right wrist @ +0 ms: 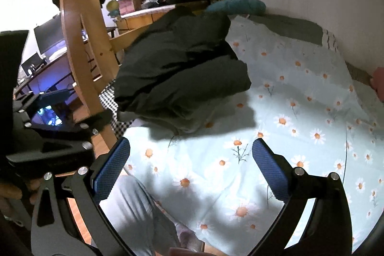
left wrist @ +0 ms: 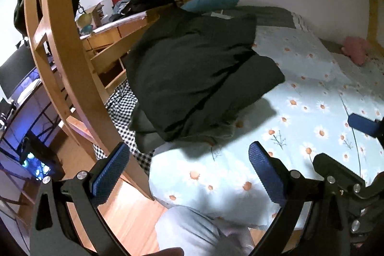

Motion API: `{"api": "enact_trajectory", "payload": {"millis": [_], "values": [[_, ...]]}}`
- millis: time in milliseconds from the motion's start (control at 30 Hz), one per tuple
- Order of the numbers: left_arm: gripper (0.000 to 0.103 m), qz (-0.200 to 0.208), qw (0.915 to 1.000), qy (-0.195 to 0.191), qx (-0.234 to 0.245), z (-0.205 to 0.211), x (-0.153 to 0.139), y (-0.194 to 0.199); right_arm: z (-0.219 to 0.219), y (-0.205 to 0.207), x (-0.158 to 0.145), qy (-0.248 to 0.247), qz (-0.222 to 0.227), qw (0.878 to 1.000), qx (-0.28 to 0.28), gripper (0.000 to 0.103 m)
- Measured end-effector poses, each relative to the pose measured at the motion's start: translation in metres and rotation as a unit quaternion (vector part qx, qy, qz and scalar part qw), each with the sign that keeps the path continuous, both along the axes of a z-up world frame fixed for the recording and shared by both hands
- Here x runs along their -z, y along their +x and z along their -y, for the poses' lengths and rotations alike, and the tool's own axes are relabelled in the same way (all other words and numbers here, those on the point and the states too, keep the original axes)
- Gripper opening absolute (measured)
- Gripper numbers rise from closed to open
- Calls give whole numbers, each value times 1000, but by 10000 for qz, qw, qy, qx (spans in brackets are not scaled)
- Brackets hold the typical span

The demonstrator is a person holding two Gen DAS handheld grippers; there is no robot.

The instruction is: Fold large clothes

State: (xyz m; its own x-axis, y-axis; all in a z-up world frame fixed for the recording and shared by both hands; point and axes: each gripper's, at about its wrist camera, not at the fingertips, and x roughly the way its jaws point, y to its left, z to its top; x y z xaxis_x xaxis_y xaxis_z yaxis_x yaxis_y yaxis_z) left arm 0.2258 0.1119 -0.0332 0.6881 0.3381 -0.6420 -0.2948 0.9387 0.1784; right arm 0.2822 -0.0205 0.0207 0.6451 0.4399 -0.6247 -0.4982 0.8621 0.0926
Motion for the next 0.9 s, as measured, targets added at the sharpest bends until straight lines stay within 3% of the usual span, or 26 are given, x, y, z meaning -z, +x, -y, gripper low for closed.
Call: {"api": "enact_trajectory", "payload": {"millis": [133, 433, 900], "values": [[97, 7, 10000, 53, -34, 1, 0, -1, 1, -2, -3, -11, 36, 10000, 10, 100], [97, -88, 9997, -224, -43, -8, 1, -2, 1, 0, -1, -56, 41, 10000, 40, 100], [97, -141, 9998, -126, -59, -6, 4, -2, 6, -1, 0, -117, 85, 9999, 82, 100]]}}
